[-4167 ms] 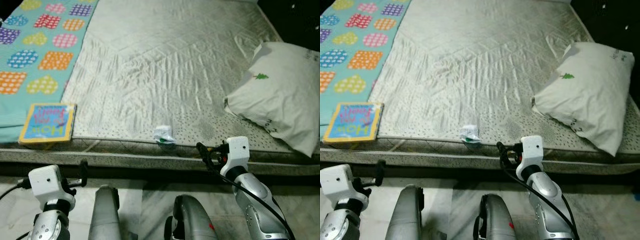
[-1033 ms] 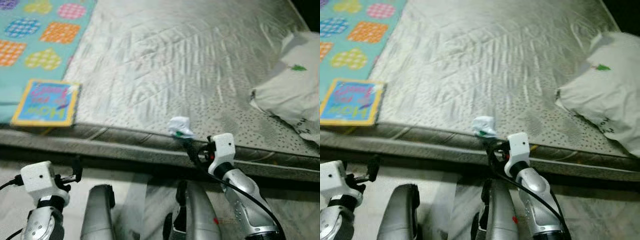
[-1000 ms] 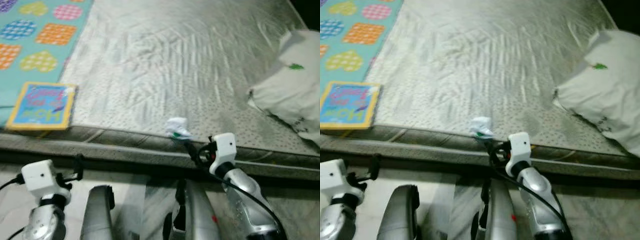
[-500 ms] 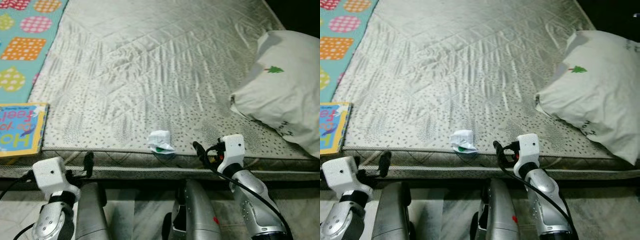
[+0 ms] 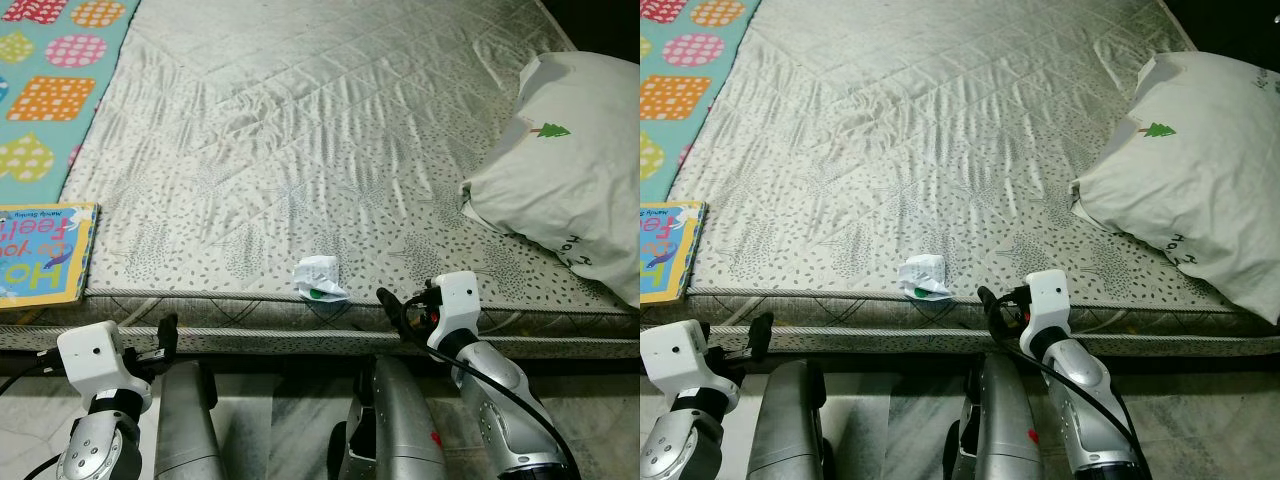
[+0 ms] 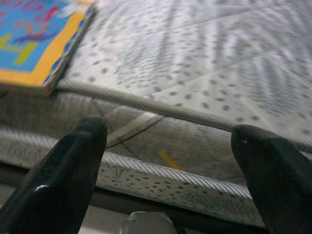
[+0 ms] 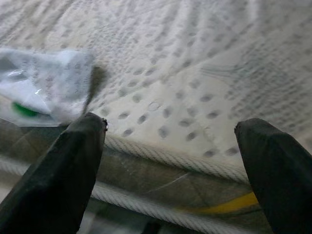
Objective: Clean up the room
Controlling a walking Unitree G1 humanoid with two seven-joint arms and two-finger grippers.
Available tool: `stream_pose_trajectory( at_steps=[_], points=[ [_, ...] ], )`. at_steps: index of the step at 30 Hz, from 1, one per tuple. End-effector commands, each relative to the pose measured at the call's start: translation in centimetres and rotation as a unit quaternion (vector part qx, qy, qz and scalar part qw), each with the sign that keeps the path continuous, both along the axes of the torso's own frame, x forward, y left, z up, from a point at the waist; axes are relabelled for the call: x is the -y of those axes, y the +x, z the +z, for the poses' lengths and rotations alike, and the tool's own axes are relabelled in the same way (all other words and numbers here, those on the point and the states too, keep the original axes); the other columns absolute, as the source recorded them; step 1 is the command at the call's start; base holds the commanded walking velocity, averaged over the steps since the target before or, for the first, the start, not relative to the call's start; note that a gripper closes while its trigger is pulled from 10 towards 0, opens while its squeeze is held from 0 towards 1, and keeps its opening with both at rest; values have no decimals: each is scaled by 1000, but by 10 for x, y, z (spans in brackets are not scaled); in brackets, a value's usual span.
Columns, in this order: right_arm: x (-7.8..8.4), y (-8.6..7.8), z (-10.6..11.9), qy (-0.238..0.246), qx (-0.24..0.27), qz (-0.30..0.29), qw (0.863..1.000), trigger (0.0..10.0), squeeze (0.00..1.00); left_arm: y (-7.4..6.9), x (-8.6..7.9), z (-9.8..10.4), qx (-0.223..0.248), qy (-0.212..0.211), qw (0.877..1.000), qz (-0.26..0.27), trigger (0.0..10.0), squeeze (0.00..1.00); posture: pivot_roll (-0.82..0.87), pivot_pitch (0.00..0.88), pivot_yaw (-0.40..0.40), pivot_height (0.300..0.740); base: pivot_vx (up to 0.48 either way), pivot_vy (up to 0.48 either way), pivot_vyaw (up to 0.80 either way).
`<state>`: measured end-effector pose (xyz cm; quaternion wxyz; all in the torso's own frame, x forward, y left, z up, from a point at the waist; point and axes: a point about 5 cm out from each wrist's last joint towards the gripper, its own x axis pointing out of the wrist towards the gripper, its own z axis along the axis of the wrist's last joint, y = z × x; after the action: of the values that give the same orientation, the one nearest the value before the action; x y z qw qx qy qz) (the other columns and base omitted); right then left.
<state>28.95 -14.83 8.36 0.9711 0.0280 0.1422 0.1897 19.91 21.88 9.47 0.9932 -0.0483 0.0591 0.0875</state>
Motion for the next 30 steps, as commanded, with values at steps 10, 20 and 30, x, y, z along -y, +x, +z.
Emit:
stream_pose_trajectory(
  at_steps=[10, 20, 30],
  points=[
    [-42, -5, 5, 41, -21, 111, 993, 10000, 0, -10, 0, 6, 2, 2, 1000, 0, 10000, 0, 117, 267, -128, 544, 0, 0, 0],
    [-81, 2, 17, 45, 36, 195, 979, 10000, 0, -11, -3, 9, 7, 16, 1000, -16, 10000, 0, 147, 256, -116, 544, 0, 0, 0],
    [-101, 8, 7, -5, 88, 203, 975, 10000, 0, -22, -6, 12, 3, 24, 1000, -14, 10000, 0, 201, 279, -123, 544, 0, 0, 0]
  ],
)
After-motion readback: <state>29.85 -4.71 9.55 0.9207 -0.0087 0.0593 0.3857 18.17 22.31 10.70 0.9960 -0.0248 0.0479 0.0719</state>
